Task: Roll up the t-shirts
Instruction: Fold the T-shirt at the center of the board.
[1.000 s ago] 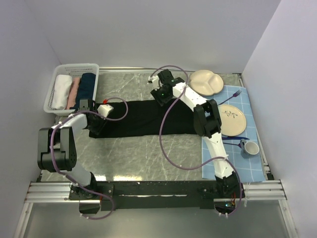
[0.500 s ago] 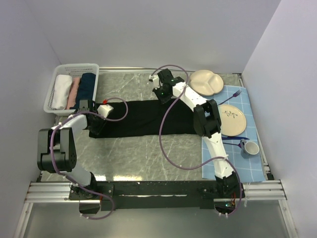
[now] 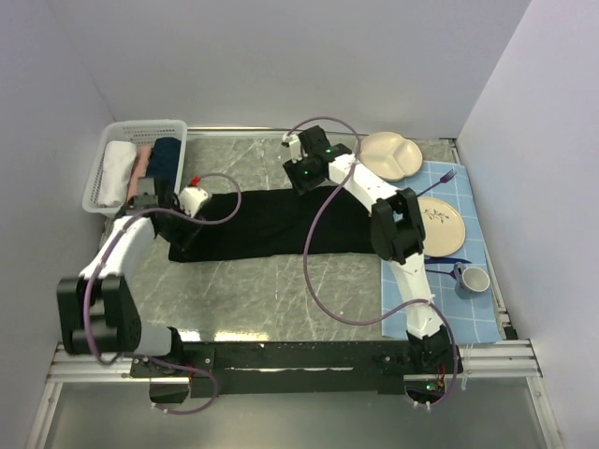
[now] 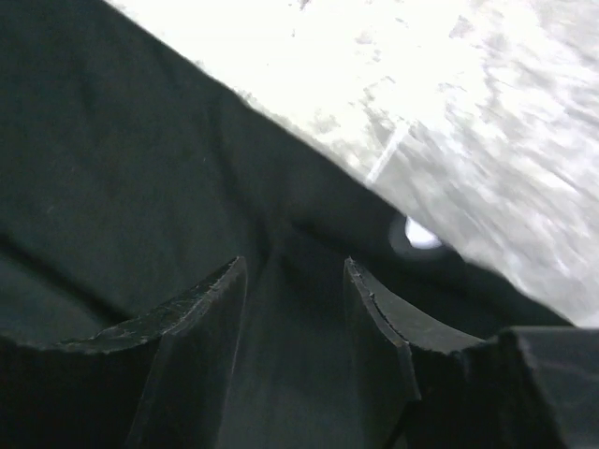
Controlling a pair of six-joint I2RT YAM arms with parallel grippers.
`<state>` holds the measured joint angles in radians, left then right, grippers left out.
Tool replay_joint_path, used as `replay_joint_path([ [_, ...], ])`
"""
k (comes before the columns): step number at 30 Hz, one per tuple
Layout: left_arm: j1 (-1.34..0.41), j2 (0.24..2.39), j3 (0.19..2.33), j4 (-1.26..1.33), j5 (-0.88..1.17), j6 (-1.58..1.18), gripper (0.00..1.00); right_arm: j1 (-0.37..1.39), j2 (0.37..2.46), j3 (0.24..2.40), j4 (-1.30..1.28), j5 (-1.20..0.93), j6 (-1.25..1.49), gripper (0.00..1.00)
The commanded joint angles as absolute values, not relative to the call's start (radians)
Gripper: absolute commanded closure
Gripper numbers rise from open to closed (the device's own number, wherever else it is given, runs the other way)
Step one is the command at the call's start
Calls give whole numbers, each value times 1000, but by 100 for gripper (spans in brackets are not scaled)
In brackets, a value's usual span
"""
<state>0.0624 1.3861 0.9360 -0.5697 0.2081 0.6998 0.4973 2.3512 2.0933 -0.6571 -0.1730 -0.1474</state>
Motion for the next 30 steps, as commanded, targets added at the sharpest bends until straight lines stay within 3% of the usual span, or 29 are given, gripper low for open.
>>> replay_joint_path([
  [1,60,1230,1028,-799,368,1019,23,469,2149,2082,-618,-202,-109,45],
  [8,58,1184,849,-761,364,1440,26,457,2083,2008,-635,-207,-95,44],
  [19,57,1339,772,-479,305,1460,27,428,1936,1852,-638,-230,-86,42],
  [30,55,1448,868,-673,301,1460,29,413,1925,1845,-644,-229,-84,41],
])
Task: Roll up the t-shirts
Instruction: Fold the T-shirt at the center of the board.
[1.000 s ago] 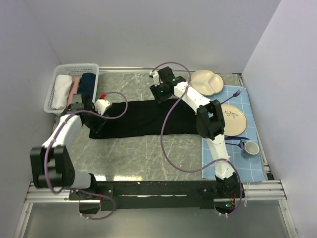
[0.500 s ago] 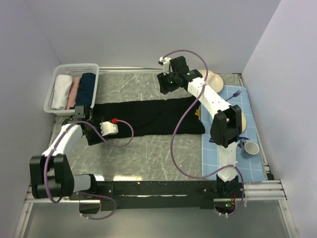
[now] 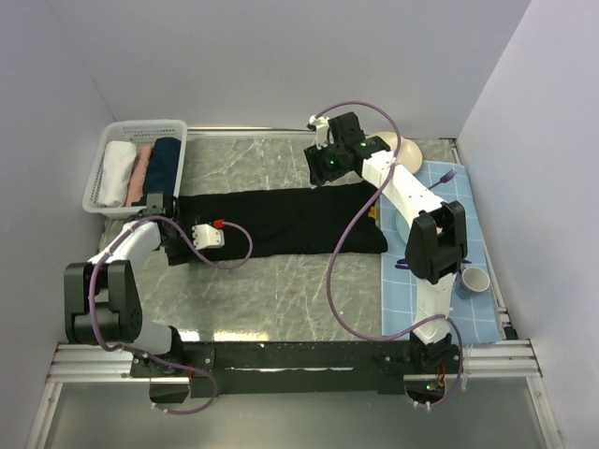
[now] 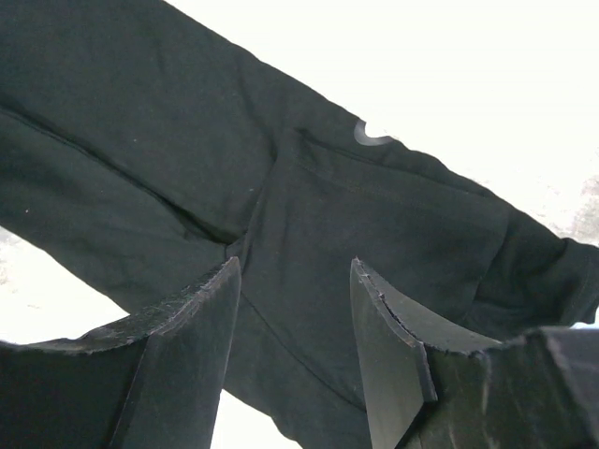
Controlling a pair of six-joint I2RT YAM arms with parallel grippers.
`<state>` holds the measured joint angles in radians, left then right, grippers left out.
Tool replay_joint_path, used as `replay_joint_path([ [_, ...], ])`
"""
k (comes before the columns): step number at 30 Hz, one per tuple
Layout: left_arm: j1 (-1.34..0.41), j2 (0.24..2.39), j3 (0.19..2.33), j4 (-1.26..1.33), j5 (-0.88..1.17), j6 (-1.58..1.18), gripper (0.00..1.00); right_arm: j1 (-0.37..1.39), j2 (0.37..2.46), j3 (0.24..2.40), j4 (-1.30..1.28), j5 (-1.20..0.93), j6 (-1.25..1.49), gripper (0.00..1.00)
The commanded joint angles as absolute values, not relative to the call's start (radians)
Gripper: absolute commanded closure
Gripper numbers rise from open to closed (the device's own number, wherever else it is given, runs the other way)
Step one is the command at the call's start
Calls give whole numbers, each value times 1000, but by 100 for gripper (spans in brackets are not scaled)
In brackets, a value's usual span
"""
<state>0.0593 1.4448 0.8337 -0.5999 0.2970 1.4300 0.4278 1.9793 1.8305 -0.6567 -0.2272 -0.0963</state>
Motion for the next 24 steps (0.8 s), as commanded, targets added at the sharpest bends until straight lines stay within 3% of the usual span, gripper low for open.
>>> replay_joint_path([
  [1,54,1450,859,-637,281,1457,29,411,1927,1848,-646,-229,-84,41],
  [8,32,1483,785,-575,209,1476,34,405,1939,1855,-655,-224,-87,41],
  [10,25,1493,758,-551,192,1483,42,403,1940,1855,-657,-218,-86,41],
  [14,6,1532,765,-549,175,1464,77,390,1944,1847,-661,-177,-65,38],
  [15,8,1535,772,-570,178,1451,91,385,1937,1839,-660,-155,-45,36],
  [16,6,1539,794,-589,182,1437,96,384,1936,1823,-660,-144,-35,36],
  [24,-43,1350,914,-952,268,1523,99,342,1934,1741,-698,-60,55,27],
])
